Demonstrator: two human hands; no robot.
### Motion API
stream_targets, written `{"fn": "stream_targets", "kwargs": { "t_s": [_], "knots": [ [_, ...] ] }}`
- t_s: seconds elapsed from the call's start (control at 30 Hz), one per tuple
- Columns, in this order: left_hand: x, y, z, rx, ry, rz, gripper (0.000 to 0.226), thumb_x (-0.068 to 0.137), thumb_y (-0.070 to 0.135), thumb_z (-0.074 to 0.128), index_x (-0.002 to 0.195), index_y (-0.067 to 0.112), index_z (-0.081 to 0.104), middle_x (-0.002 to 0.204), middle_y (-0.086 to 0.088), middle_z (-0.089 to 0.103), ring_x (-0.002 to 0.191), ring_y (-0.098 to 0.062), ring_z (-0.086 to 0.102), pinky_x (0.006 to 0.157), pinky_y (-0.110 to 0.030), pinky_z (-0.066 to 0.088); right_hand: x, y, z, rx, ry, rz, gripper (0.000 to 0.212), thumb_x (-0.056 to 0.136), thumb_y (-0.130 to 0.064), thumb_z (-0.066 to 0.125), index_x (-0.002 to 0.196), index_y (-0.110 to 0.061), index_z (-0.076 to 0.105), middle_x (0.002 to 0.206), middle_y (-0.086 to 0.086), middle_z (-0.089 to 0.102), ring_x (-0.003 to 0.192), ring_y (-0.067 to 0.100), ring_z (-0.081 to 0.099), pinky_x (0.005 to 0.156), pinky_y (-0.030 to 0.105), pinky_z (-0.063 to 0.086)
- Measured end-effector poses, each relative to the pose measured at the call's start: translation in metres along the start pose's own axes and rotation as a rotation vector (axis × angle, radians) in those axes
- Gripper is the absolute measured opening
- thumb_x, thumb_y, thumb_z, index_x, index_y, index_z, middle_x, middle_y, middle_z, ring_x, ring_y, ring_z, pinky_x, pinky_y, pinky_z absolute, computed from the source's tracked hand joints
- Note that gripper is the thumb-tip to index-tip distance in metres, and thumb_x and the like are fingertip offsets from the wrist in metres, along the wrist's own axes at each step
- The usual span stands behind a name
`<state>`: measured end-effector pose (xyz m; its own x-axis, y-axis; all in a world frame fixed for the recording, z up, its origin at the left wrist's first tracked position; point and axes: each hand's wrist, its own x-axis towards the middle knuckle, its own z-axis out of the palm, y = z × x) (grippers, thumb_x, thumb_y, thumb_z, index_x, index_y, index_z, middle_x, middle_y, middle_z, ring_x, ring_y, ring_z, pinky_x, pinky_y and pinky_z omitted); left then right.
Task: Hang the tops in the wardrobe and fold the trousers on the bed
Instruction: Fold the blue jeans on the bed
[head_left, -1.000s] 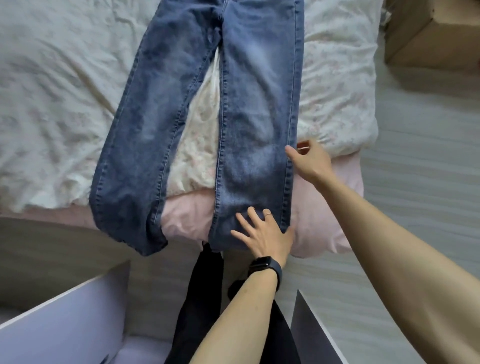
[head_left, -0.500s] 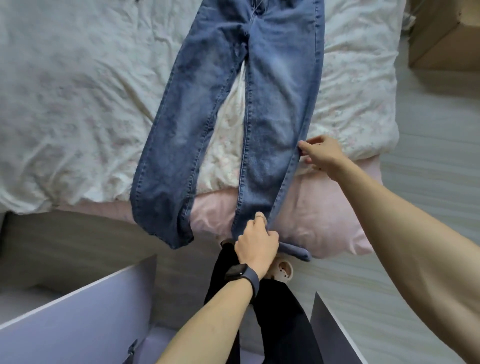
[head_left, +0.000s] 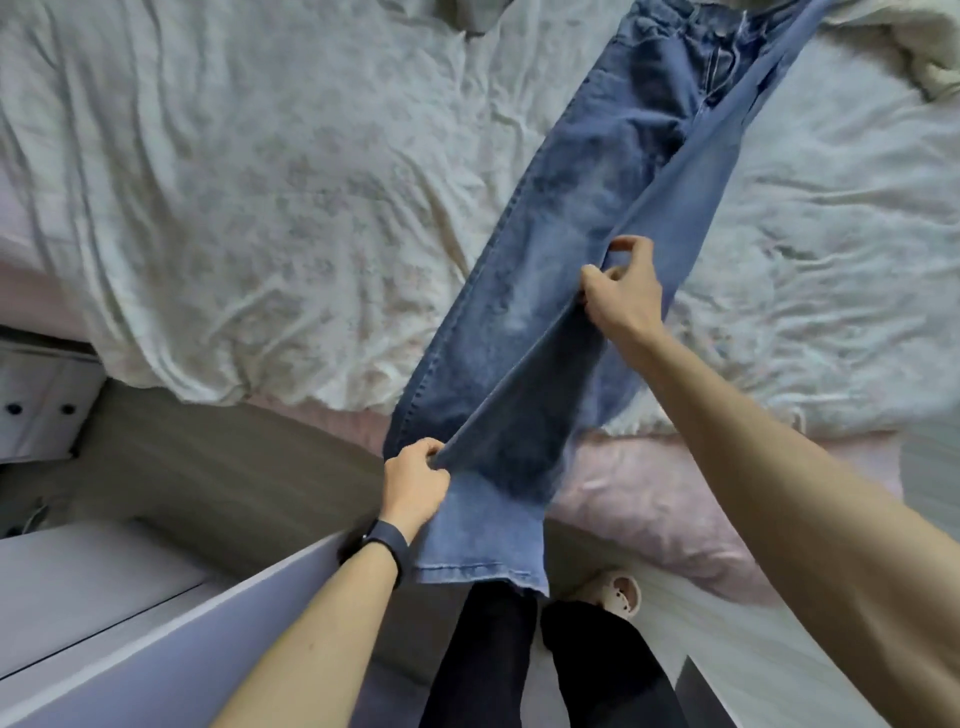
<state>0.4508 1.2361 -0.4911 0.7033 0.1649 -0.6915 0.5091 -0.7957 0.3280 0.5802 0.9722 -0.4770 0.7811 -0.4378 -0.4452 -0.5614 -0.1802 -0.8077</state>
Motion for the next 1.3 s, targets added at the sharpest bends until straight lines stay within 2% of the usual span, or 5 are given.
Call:
{"fn": "stream_targets", "kwargs": {
  "t_s": [0.23, 0.4, 0.7, 1.03, 1.3],
  "knots": [
    [0.099, -0.065, -0.048, 0.093, -0.027, -0.1, 0.017, 0.091, 0.013, 0.062, 0.101, 0.025, 0.067, 0.105, -0.011, 0.07, 0.087, -0.027, 0.059, 0.073, -0.032, 0.046, 0.04, -0.021, 0.109, -0.15, -0.194, 0.032, 0.043, 0.089, -0.019, 0.058, 0.127, -0.024, 0.041, 0.091, 0.002, 0.072, 0.086, 0.022, 0.069, 0.08, 0.039, 0.057],
    [0.128, -0.069, -0.046, 0.354, -0.177, -0.072, 0.044, 0.095, 0.025, 0.057, 0.138, 0.017, 0.048, 0.138, -0.009, 0.049, 0.128, -0.033, 0.046, 0.101, -0.046, 0.045, 0.043, 0.003, 0.121, -0.468, -0.484, 0.01, 0.065, 0.089, -0.022, 0.068, 0.148, -0.021, 0.043, 0.133, -0.002, 0.061, 0.121, 0.017, 0.058, 0.094, 0.024, 0.042],
    [0.123, 0.043, -0.064, 0.886, -0.233, 0.049, 0.026, 0.093, 0.023, 0.05, 0.113, 0.016, 0.066, 0.115, -0.006, 0.068, 0.106, -0.032, 0.061, 0.098, -0.045, 0.042, 0.003, 0.034, 0.083, -0.589, -0.331, -0.068, 0.049, 0.086, -0.023, 0.066, 0.134, -0.018, 0.059, 0.129, 0.005, 0.063, 0.117, 0.024, 0.057, 0.099, 0.03, 0.039],
    [0.183, 0.238, -0.073, 0.546, -0.07, 0.451, 0.036, 0.102, 0.03, 0.04, 0.136, 0.02, 0.048, 0.132, -0.003, 0.057, 0.119, -0.029, 0.055, 0.088, -0.04, 0.045, 0.099, -0.015, 0.018, -0.384, -0.135, -0.035, 0.04, 0.094, -0.025, 0.062, 0.133, -0.019, 0.055, 0.124, -0.001, 0.065, 0.091, 0.007, 0.063, 0.088, 0.027, 0.047],
    [0.258, 0.333, -0.053, 0.319, -0.028, 0.415, 0.041, 0.101, 0.035, 0.046, 0.14, 0.022, 0.045, 0.136, -0.001, 0.055, 0.123, -0.025, 0.052, 0.096, -0.043, 0.049, 0.253, -0.066, -0.005, -0.542, -0.056, -0.071, 0.05, 0.094, -0.05, 0.054, 0.135, -0.022, 0.048, 0.129, -0.003, 0.063, 0.117, 0.026, 0.06, 0.095, 0.042, 0.047]
  ]
}}
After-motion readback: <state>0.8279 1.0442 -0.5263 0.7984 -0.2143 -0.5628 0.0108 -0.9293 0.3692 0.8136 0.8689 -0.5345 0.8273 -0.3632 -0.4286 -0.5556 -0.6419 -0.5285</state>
